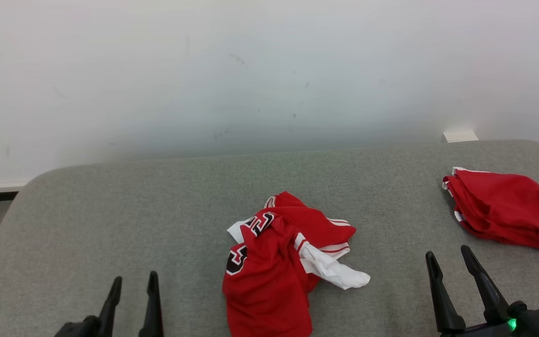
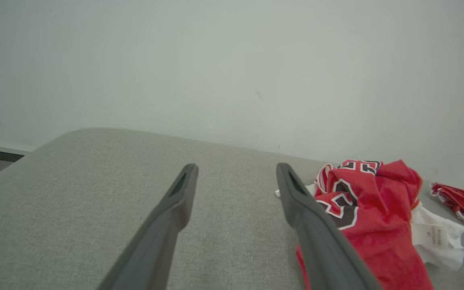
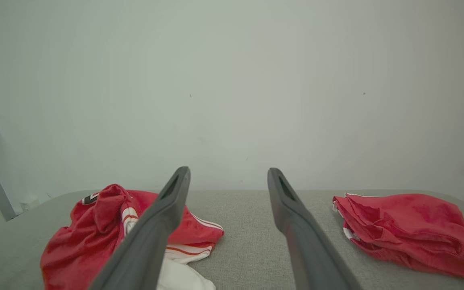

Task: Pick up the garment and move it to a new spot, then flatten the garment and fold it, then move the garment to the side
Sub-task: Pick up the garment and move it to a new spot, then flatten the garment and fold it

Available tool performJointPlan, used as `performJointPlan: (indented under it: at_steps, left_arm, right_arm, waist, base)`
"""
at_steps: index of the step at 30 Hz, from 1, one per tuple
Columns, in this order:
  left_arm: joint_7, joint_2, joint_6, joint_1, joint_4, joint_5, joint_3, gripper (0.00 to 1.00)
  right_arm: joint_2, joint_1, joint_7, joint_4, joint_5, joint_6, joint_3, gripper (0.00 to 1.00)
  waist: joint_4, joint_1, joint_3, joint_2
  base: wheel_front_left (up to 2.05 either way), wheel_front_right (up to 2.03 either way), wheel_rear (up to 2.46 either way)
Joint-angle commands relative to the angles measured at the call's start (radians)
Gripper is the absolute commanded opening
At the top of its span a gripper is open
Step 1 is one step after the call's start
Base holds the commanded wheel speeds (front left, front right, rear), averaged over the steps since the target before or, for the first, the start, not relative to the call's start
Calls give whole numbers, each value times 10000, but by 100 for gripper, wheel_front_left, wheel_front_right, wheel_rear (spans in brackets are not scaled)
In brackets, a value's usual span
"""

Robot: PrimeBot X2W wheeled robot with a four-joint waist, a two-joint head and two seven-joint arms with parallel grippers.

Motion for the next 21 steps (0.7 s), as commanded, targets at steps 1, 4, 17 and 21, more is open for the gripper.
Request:
performJointPlan:
  at_steps: [1, 4, 17, 21]
  left_arm:
    - [-2, 14, -3, 38, 14, 118, 53, 100]
    - [-1, -185, -222, -59, 118, 290, 86, 100]
    - [-1, -484, -735, -270, 306, 642, 408, 100]
    - [-2, -503, -827, -337, 329, 678, 412, 100]
  right_arm:
    - [-55, 47, 10, 41, -86, -22, -11, 100]
    - [-108, -169, 8, 37, -134, -22, 63, 100]
    - [-114, -208, 10, 111, -21, -20, 175, 100]
    - [-88, -402, 10, 206, 88, -22, 273, 100]
  waist:
    - [-2, 0, 0, 0]
    - [-5, 0, -5, 0]
    - [-42, 0, 17, 0]
    - [12, 0, 93, 0]
  base:
    - [0, 0, 0]
    - [0, 0, 0]
    - [0, 0, 0]
    - [0, 0, 0]
